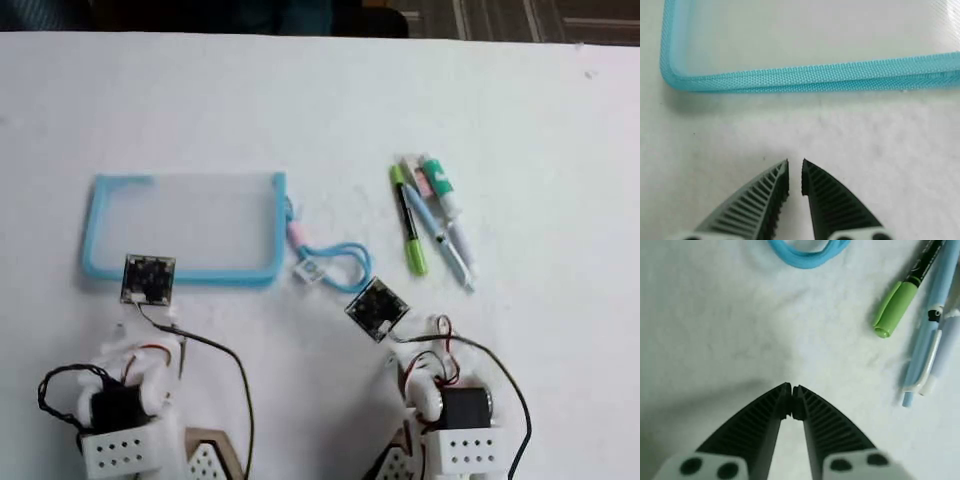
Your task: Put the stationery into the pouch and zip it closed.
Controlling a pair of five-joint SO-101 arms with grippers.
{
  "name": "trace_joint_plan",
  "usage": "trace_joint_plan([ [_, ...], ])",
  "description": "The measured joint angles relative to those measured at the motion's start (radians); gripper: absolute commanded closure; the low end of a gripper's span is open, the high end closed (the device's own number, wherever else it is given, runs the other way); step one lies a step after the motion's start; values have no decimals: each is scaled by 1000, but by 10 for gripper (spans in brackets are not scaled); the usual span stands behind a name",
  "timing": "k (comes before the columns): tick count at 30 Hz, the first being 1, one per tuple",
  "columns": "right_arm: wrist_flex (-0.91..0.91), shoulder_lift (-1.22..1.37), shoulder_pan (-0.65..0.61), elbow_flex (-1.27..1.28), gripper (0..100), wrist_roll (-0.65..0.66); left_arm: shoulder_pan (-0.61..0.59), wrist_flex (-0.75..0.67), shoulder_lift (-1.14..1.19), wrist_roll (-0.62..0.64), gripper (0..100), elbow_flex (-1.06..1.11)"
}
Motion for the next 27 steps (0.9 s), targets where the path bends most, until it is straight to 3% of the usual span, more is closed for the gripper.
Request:
trace_joint_plan([
  [13,0,0,0,0,981,-21,0,-5,0,0,922,0],
  [20,-103,0,-14,-9,982,-29,-46,-120,-3,0,921,0],
  [27,-232,6,-12,-109,981,-361,-54,-137,-3,-2,921,-3],
])
